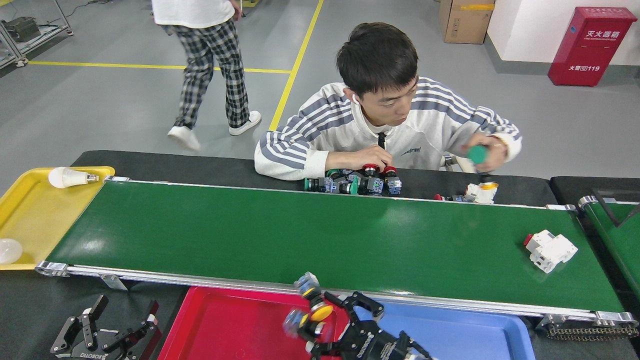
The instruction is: Pick switch part from conveyor to tray
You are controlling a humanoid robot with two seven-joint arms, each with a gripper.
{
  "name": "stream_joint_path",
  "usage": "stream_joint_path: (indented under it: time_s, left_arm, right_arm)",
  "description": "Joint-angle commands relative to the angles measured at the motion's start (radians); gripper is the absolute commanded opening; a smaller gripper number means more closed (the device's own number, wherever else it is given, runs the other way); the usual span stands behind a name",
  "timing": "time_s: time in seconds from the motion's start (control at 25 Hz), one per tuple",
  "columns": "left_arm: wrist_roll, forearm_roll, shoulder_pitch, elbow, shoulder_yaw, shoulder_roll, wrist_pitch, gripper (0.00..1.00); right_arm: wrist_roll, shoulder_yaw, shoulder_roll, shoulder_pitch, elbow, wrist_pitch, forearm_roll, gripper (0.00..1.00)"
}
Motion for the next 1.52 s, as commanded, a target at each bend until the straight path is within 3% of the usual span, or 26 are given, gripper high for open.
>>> stream_joint_path:
  time_s: [0.0,0.12,0.16,0.24,0.32,0.44,0.6,0.72,0.84,1.0,1.32,1.48]
  left_arm:
    - [0.004,0.001,0.003,-0.014,0.004,0.012,-0.003,1.00]
    - [0.005,0.002,0.015,-0.020,0.013,0.006,-0.001,1.00]
    - [0.005,0.002,0.023,-0.024,0.016,0.004,0.000,1.00]
    - [0.005,0.002,0.037,-0.028,0.022,0.006,0.002,1.00]
    - [0.005,0.002,0.038,-0.028,0.023,0.003,0.002,1.00]
    - [0.005,0.002,0.040,-0.028,0.036,0.003,0.003,1.00]
    - [0.005,0.002,0.040,-0.028,0.037,-0.002,0.000,1.00]
    - [0.008,0.004,0.029,-0.025,0.033,-0.001,-0.003,1.00]
    - [0.008,0.002,0.017,-0.020,0.027,0.003,-0.007,1.00]
    - [0.007,0.005,0.015,-0.019,0.025,0.001,-0.020,1.00]
    - [0.007,0.002,0.005,-0.019,0.023,-0.007,-0.030,1.00]
    - [0.007,0.002,0.005,-0.020,0.025,-0.008,-0.030,1.00]
  right_arm:
    - [-0.009,-0.012,0.002,0.003,-0.055,0.009,-0.006,1.00]
    - [-0.006,-0.182,-0.029,0.167,-0.199,0.119,-0.008,1.00]
    - [-0.015,-0.259,-0.018,0.230,-0.213,0.191,-0.008,1.00]
    - [-0.055,-0.408,0.026,0.271,-0.205,0.362,-0.005,1.00]
    - [-0.113,-0.534,0.029,0.336,-0.205,0.516,-0.006,1.00]
    - [-0.203,-0.647,0.040,0.390,-0.205,0.532,-0.014,1.00]
    - [-0.199,-0.709,0.095,0.397,-0.195,0.537,-0.056,1.00]
    - [-0.151,-0.706,0.101,0.376,-0.182,0.544,-0.057,1.00]
    - [-0.064,-0.681,0.107,0.301,-0.165,0.566,-0.037,0.99]
    - [0.037,-0.603,0.106,0.133,-0.027,0.658,0.069,0.99]
    - [0.040,-0.474,0.115,-0.031,0.147,0.730,0.070,0.99]
    - [0.040,-0.469,0.127,-0.095,0.201,0.739,0.066,0.99]
